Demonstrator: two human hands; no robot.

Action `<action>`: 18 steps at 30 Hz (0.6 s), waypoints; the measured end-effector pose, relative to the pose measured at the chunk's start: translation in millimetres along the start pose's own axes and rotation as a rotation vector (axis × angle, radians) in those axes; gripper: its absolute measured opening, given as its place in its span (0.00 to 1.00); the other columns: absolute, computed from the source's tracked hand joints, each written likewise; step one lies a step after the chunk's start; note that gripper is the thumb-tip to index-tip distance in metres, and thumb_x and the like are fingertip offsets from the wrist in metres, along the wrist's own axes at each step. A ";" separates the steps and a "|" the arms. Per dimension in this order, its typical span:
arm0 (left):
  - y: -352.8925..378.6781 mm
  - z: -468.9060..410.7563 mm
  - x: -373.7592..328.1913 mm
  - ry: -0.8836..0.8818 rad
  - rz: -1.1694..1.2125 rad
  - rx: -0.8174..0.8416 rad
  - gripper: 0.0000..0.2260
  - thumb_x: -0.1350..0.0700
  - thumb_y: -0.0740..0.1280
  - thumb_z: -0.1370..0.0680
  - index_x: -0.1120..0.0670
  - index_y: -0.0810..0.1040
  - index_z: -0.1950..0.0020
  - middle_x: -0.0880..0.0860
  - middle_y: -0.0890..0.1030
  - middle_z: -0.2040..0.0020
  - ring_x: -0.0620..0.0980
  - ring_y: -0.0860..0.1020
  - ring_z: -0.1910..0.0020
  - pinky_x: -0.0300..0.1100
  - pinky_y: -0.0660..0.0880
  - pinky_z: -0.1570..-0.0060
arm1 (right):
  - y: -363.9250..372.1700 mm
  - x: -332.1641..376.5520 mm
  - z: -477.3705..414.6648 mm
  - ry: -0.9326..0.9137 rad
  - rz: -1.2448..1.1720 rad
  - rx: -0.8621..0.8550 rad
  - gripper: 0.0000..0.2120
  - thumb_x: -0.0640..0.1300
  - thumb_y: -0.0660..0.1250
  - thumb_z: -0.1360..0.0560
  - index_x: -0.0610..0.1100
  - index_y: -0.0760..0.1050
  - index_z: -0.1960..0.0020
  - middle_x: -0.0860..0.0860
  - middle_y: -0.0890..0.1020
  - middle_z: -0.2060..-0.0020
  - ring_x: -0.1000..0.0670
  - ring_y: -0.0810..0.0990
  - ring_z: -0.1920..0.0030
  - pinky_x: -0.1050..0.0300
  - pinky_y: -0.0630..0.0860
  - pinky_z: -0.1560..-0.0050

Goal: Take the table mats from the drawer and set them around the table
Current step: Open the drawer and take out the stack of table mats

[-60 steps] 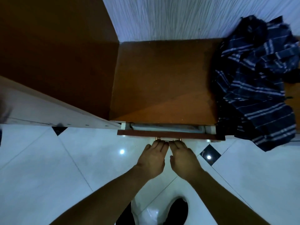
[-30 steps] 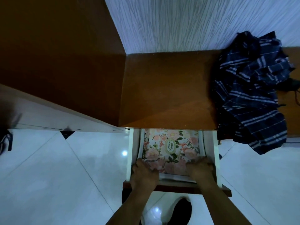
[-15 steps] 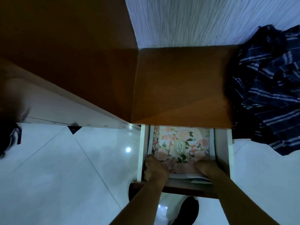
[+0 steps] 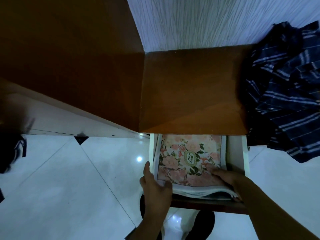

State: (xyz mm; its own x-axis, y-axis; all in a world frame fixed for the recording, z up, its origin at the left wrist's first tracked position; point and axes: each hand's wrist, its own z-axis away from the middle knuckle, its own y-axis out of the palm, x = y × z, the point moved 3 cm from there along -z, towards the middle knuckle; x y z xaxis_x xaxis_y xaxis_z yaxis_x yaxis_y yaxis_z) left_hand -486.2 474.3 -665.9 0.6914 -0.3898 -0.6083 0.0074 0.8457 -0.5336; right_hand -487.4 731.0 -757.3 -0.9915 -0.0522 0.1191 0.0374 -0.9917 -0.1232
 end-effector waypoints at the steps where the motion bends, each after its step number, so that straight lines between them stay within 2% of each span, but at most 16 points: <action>1: -6.2 2.7 0.6 -0.031 0.022 -0.002 0.38 0.60 0.71 0.27 0.43 0.54 0.26 0.51 0.66 0.41 0.46 0.74 0.50 0.42 0.74 0.51 | 0.5 -2.2 -2.3 -0.019 0.029 0.010 0.34 0.57 0.78 0.40 0.39 0.77 0.41 0.42 0.84 0.54 0.43 0.83 0.54 0.56 0.76 0.60; 3: -11.7 2.7 0.1 -0.102 0.101 0.034 0.34 0.58 0.72 0.31 0.46 0.60 0.29 0.54 0.74 0.43 0.51 0.79 0.51 0.45 0.78 0.53 | 1.9 -2.6 2.5 -0.073 0.080 -0.001 0.34 0.57 0.78 0.38 0.40 0.75 0.39 0.44 0.82 0.53 0.44 0.81 0.52 0.55 0.76 0.56; 5: -14.2 -2.8 -4.7 -0.224 0.198 0.129 0.22 0.62 0.70 0.32 0.57 0.73 0.38 0.55 0.82 0.51 0.53 0.82 0.55 0.48 0.81 0.58 | 1.5 -3.9 9.1 -0.119 0.080 -0.024 0.28 0.55 0.77 0.34 0.42 0.75 0.40 0.45 0.81 0.53 0.44 0.80 0.53 0.55 0.75 0.56; 7: -22.0 -11.3 -12.1 -0.326 0.244 0.225 0.12 0.67 0.68 0.30 0.58 0.79 0.47 0.57 0.85 0.56 0.56 0.83 0.58 0.48 0.81 0.62 | 2.2 -7.9 17.2 -0.109 0.024 -0.001 0.25 0.51 0.79 0.35 0.43 0.76 0.44 0.46 0.82 0.56 0.45 0.81 0.55 0.56 0.75 0.59; 10: -36.5 -25.8 -19.0 -0.377 0.130 0.303 0.11 0.66 0.65 0.27 0.58 0.77 0.46 0.58 0.82 0.54 0.56 0.81 0.56 0.45 0.78 0.65 | 7.7 -19.1 27.3 -0.047 -0.024 0.043 0.16 0.44 0.75 0.28 0.37 0.78 0.44 0.46 0.82 0.60 0.46 0.81 0.59 0.55 0.76 0.62; 12: -36.3 -28.8 -15.0 -0.417 0.104 0.320 0.09 0.62 0.62 0.24 0.57 0.74 0.45 0.59 0.80 0.51 0.56 0.79 0.54 0.45 0.78 0.66 | 10.0 -29.7 31.4 -0.039 -0.136 0.037 0.13 0.41 0.73 0.27 0.37 0.79 0.45 0.43 0.84 0.58 0.42 0.82 0.56 0.49 0.80 0.56; 13: -33.4 -29.1 -12.8 -0.423 0.098 0.316 0.08 0.61 0.61 0.23 0.56 0.73 0.44 0.59 0.79 0.50 0.56 0.79 0.53 0.45 0.79 0.66 | 10.6 -34.9 34.6 -0.024 -0.209 0.024 0.12 0.42 0.73 0.27 0.38 0.78 0.45 0.41 0.84 0.55 0.40 0.82 0.53 0.44 0.81 0.53; 15: -26.8 -26.0 -9.2 -0.413 0.047 0.286 0.07 0.58 0.60 0.21 0.57 0.70 0.43 0.59 0.77 0.49 0.56 0.78 0.53 0.46 0.79 0.66 | 10.5 -42.8 45.3 -0.003 -0.351 -0.023 0.12 0.45 0.71 0.25 0.40 0.75 0.47 0.40 0.80 0.50 0.38 0.79 0.49 0.43 0.81 0.57; 18: -19.1 -8.0 -10.3 -0.453 0.073 0.280 0.06 0.58 0.61 0.20 0.58 0.68 0.45 0.60 0.74 0.51 0.57 0.76 0.55 0.46 0.79 0.71 | 3.1 -50.3 65.5 -0.052 -0.354 -0.163 0.15 0.48 0.71 0.25 0.40 0.73 0.45 0.38 0.78 0.49 0.34 0.79 0.49 0.39 0.82 0.59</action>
State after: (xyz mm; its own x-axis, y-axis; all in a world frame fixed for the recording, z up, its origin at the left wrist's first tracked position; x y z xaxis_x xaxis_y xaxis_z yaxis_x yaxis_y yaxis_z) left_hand -499.3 459.2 -654.2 0.9394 -0.1824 -0.2901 0.0973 0.9538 -0.2843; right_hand -429.3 722.8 -699.2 -0.9319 0.2793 0.2316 -0.3298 -0.9180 -0.2201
